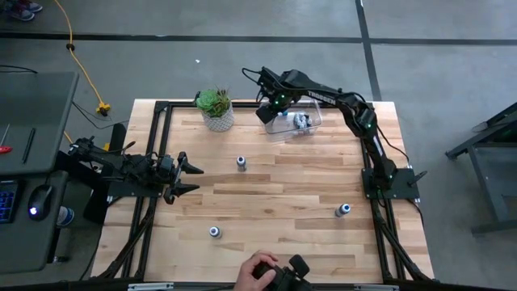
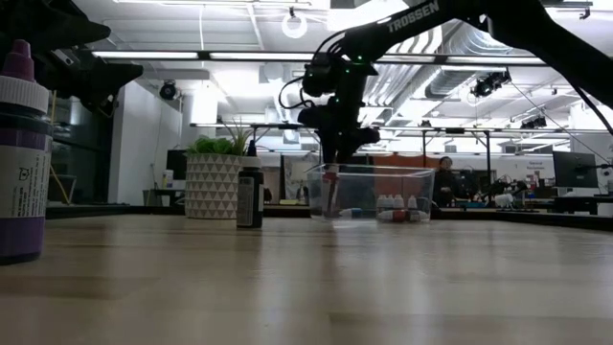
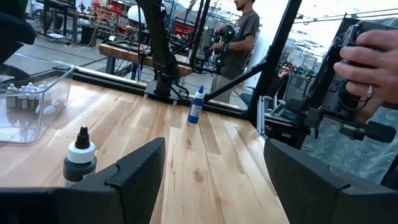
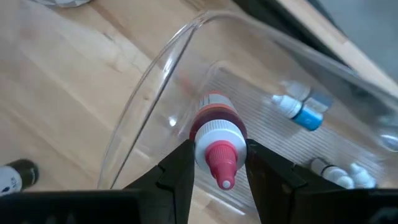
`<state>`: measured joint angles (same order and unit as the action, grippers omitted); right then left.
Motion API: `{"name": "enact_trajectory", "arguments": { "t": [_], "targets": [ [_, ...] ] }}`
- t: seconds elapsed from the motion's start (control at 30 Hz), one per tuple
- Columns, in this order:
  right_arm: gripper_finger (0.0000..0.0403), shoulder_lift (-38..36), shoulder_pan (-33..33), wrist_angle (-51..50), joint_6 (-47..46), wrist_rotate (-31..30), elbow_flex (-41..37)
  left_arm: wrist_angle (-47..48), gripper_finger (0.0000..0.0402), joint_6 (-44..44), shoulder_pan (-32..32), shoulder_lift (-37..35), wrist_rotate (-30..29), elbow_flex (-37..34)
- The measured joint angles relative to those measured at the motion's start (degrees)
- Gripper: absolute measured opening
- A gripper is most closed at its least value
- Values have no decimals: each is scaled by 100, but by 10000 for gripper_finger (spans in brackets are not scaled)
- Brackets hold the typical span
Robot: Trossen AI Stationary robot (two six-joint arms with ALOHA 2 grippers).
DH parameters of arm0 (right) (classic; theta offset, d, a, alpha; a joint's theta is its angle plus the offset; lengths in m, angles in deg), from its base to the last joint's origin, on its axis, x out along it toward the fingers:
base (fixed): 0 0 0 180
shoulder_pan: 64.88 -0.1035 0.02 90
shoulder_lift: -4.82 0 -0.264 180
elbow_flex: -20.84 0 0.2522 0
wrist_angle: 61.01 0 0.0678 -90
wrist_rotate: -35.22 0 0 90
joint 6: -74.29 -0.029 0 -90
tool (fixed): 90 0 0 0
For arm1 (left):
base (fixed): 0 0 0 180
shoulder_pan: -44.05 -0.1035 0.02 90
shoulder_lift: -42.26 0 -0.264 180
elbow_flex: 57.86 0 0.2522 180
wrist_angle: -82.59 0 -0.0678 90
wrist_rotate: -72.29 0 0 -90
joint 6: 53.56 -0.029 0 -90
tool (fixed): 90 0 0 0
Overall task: Pick & Place food coloring
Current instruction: Put the large pink food coloring bottle into the bin, then put the large black food coloring bottle into the bin
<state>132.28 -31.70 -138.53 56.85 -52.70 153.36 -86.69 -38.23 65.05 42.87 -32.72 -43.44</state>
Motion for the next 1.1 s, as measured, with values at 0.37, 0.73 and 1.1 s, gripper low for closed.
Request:
{"name": "enact_trajectory", "arguments": {
  "t": [0.37,0.73,1.1],
  "targets": [
    [129,81,20,-216,102,-242,0,-1,271,0,0,0,0,0],
    [181,81,20,-200,254,-364,0,1,271,0,-1,-1,0,0],
    [244,-27,20,-165,258,-477,6,1,271,0,1,1,0,0]
  ]
}}
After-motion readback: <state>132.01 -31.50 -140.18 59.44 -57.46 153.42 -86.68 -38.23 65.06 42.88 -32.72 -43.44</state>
